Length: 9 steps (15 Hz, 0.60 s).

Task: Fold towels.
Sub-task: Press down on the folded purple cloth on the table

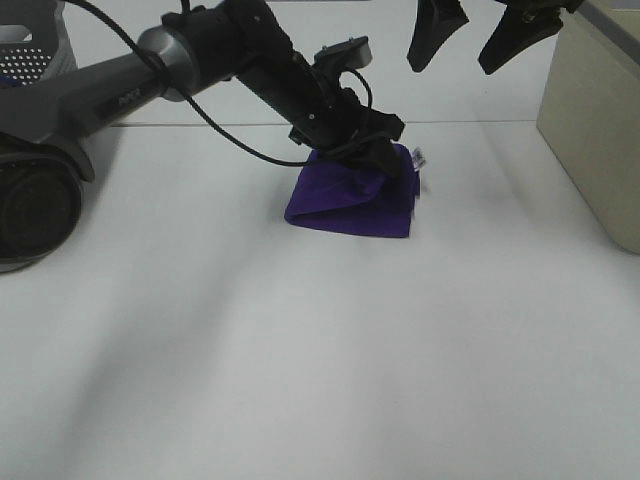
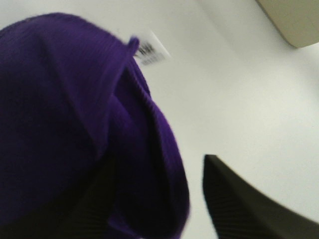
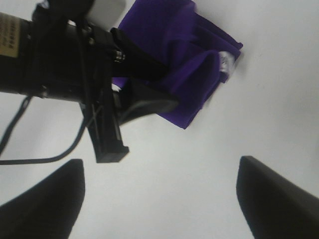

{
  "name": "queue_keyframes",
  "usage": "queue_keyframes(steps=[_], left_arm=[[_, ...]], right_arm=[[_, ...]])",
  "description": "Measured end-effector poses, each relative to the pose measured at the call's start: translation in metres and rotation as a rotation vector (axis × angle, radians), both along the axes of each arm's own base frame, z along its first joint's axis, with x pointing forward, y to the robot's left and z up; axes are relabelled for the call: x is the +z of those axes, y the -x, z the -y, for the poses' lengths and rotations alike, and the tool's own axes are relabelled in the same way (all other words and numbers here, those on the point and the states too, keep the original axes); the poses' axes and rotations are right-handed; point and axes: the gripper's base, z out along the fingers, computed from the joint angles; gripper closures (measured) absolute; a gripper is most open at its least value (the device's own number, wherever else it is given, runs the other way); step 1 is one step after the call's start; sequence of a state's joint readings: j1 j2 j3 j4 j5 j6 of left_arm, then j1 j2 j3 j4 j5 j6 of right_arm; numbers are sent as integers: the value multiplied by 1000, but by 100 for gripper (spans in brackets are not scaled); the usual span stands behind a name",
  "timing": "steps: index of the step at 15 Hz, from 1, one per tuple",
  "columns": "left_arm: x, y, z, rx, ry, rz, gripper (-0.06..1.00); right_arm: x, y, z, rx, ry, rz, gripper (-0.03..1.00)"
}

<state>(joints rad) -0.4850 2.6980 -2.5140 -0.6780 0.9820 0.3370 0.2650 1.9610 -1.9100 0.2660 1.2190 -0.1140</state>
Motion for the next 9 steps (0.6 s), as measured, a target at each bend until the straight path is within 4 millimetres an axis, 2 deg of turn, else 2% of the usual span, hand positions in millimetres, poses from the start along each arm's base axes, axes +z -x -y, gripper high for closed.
queue_keyframes(steps=[1, 2, 3, 5, 6, 9], left_arm=[[-3, 4, 7, -8, 5, -12, 27], [-2, 8, 11, -21, 10, -23, 16], [1, 10, 12, -34, 10, -29, 10], [18, 8, 4, -38, 16, -7, 7], [44, 0, -19, -51, 11, 48, 7], [84, -19, -79, 31, -89, 135, 7]], right_arm=[[0, 0, -1, 0, -11, -3, 15], [1, 1, -2, 0, -23, -7, 15], [1, 1, -2, -1, -32, -8, 15], [4, 2, -3, -1, -38, -4, 15], [7, 4, -2, -1, -39, 3, 15], [8, 4, -2, 36, -26, 20, 15]])
